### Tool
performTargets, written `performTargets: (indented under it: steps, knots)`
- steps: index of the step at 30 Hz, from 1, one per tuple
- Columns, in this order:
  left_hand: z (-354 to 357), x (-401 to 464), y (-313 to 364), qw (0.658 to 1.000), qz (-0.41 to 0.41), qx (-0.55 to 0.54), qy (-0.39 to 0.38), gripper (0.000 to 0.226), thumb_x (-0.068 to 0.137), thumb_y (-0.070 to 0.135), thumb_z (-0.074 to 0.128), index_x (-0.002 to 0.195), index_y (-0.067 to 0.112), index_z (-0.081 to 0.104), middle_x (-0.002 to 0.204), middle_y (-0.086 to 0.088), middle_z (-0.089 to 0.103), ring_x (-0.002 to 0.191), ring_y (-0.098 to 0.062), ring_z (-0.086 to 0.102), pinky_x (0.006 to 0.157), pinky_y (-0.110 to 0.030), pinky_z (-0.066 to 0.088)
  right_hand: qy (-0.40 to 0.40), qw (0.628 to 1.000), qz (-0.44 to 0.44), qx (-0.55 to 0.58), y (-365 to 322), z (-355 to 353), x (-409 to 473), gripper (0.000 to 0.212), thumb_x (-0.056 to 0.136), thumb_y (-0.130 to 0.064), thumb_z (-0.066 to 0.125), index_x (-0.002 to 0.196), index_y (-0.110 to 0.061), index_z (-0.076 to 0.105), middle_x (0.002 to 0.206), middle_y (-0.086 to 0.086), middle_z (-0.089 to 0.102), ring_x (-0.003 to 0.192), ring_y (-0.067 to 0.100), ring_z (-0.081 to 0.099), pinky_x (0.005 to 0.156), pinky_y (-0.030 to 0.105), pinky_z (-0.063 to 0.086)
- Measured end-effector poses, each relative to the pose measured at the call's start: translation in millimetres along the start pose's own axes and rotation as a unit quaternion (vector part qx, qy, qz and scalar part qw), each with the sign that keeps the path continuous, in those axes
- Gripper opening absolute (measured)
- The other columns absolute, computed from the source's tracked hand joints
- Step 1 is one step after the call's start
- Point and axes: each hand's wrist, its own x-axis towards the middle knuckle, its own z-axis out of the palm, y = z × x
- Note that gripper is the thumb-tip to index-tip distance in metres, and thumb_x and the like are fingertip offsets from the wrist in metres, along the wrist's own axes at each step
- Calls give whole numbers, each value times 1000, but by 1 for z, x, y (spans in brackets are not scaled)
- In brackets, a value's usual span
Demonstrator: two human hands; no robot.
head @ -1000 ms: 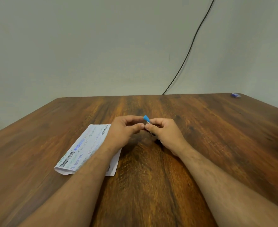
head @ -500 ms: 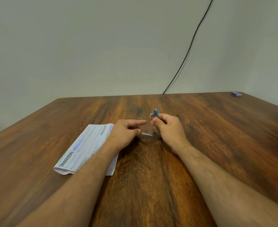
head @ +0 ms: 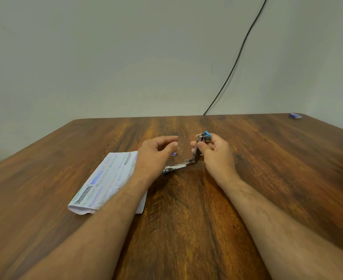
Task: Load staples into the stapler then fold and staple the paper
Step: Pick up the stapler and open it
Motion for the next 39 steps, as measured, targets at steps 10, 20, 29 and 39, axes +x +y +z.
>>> performTargets:
  steps: [10, 20, 29, 39]
  knots:
    - [-1, -6, 5, 995, 36, -52, -82, 31, 89, 14, 73, 119, 20, 74, 108, 6, 77, 99, -9, 73, 84, -30, 62, -65, 986, -116, -100, -3, -3, -7, 28, 88, -13, 74, 116, -19, 76, 105, -8, 77, 100, 0, 69, 88, 17, 53]
    - [-2, -9, 8, 998, -2, -24, -52, 21, 89, 16, 75, 109, 20, 76, 93, 2, 79, 88, -10, 76, 82, -28, 62, -64, 984, -122, -113, -1, -2, -6, 28, 82, -15, 80, 109, -22, 79, 101, -13, 77, 98, -4, 70, 91, 17, 53]
    - [1, -5, 3, 999, -36, 11, -29, 10, 79, 27, 73, 88, 26, 79, 81, 7, 78, 84, -11, 76, 83, -40, 63, -79, 978, -140, -133, -4, 0, -9, 29, 86, -18, 78, 115, -22, 76, 100, -22, 71, 88, -20, 64, 80, 3, 49]
    - [-11, 1, 1, 995, -90, 35, -11, 9, 83, 13, 75, 82, 21, 78, 77, 3, 78, 70, -9, 74, 74, -28, 60, 35, 992, -64, -104, 2, 0, 0, 42, 83, -21, 76, 119, -39, 65, 83, -7, 75, 75, 9, 73, 79, 42, 62]
